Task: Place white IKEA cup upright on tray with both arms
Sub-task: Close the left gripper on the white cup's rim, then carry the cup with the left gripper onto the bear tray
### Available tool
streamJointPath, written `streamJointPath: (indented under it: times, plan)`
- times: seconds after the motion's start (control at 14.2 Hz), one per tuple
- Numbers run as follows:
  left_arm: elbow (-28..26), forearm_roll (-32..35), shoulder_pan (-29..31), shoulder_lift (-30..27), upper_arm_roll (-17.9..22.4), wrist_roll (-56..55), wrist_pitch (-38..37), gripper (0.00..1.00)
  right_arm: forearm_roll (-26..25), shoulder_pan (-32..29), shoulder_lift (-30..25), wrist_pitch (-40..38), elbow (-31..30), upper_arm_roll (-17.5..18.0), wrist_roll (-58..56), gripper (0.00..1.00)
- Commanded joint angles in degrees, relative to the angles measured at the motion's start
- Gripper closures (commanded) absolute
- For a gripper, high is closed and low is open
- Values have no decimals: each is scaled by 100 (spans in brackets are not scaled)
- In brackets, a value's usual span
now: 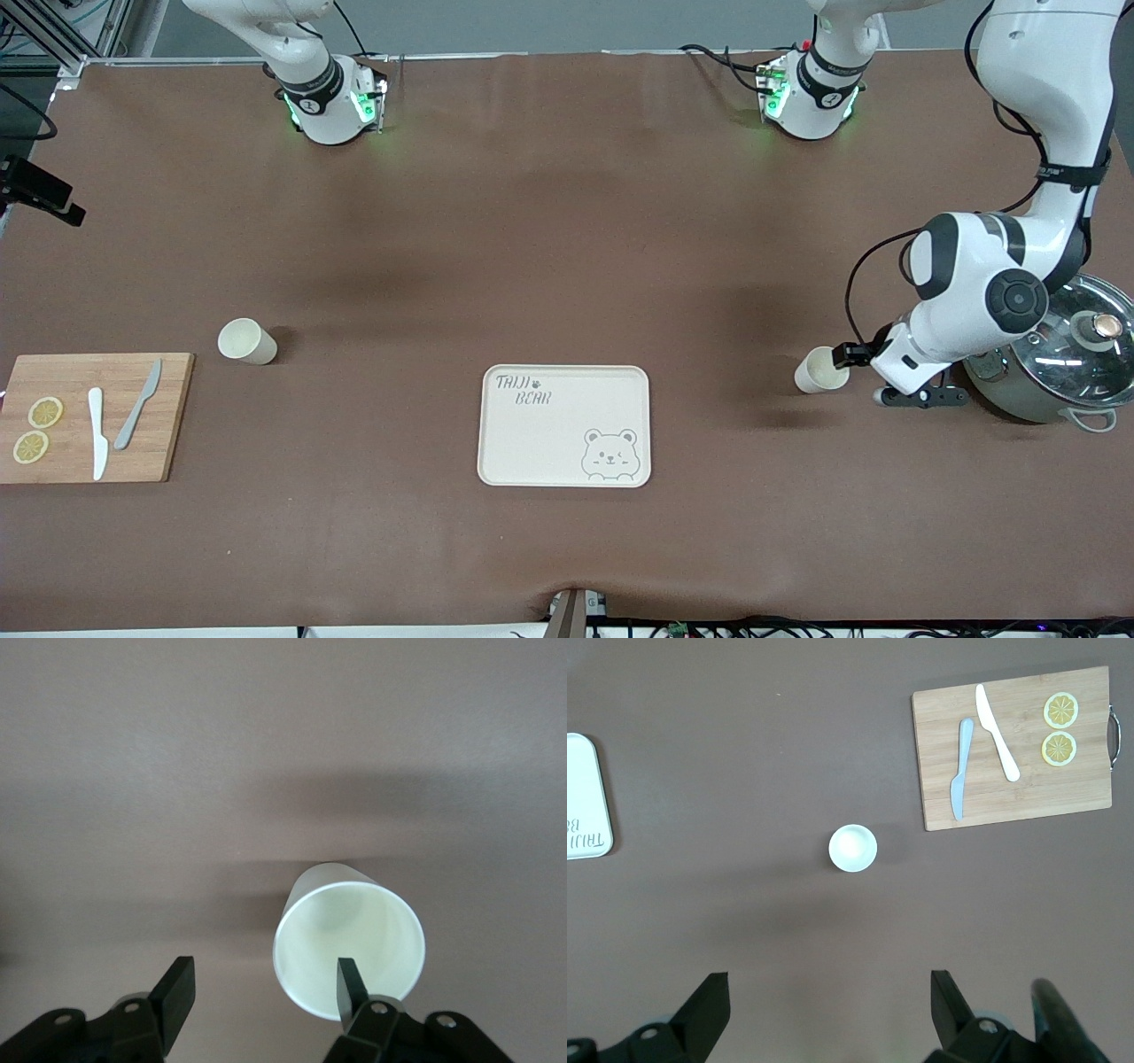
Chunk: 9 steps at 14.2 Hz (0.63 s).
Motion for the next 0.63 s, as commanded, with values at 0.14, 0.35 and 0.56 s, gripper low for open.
streamJointPath:
  times: [0.14, 0.35, 0.56]
  plan:
    - [-34, 115, -15, 219, -22, -103, 267, 63, 82, -126, -1, -34, 28, 75, -22, 0]
    - [36, 115, -59, 255, -22, -103, 267, 100, 82, -118, 8, -26, 46, 75, -5, 0]
    - [89, 115, -85, 194, -56, -86, 267, 100, 73, -135, 60, 44, 63, 75, -40, 0]
